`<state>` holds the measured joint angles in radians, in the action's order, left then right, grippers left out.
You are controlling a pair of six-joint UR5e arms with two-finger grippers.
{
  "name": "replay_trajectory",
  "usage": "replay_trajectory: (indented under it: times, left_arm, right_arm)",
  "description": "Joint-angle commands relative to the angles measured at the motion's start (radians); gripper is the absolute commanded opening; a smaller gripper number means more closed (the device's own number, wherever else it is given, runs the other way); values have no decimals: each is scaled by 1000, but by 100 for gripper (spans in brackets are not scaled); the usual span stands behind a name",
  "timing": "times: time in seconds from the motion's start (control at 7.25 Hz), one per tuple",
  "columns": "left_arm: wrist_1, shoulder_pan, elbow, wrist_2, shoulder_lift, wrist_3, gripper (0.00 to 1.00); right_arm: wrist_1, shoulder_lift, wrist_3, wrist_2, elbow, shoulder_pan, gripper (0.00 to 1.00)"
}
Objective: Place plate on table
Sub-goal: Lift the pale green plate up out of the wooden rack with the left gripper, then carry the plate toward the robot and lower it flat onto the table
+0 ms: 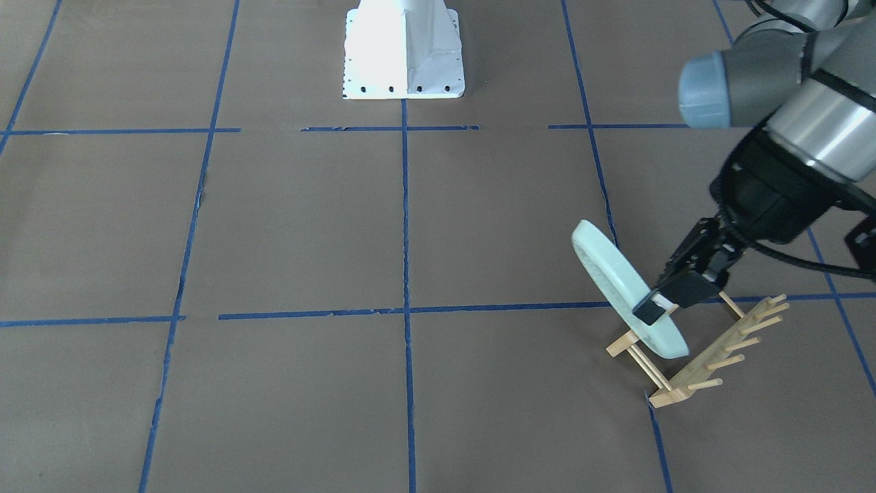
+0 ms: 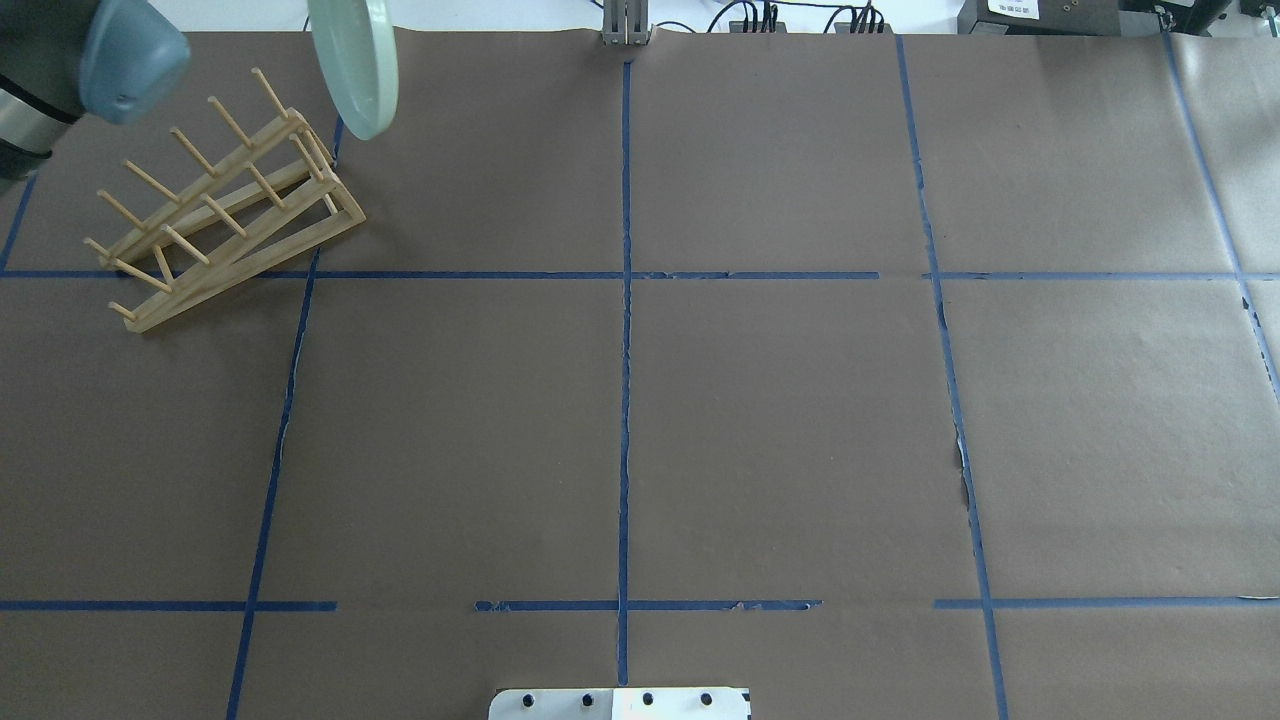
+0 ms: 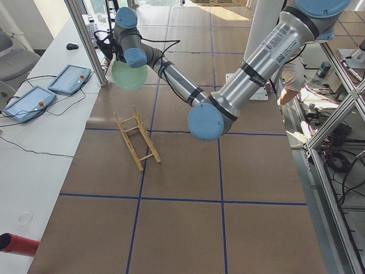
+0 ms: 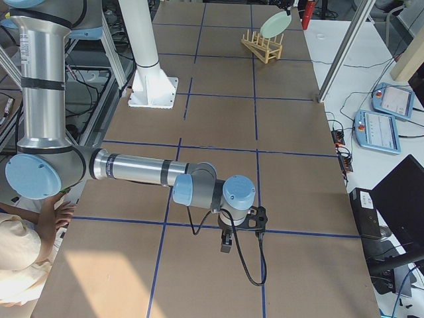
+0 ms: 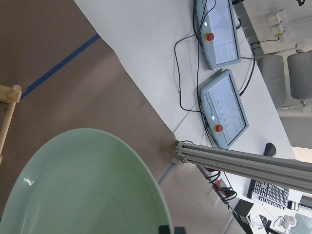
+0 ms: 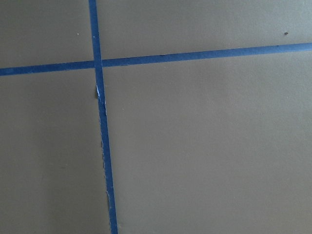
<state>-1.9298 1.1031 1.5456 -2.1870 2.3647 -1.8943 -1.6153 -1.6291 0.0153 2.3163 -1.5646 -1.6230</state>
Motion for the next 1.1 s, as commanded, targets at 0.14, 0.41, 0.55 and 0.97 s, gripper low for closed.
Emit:
replay_trajectory:
  times: [0.14, 0.41, 0.55, 0.97]
  left_arm:
    - [551, -324, -11, 325, 151, 218, 0]
    - [797, -483, -51, 430, 151, 357, 0]
    - [828, -550, -121, 449, 151, 366, 0]
    - [824, -609, -142, 469, 128, 366, 0]
  right_arm:
    - [0, 0, 0, 0, 0, 0, 100]
    - [0, 0, 0, 0, 0, 0, 100]
    - [0, 0, 0, 0, 0, 0, 100]
    - [0, 0, 0, 0, 0, 0, 100]
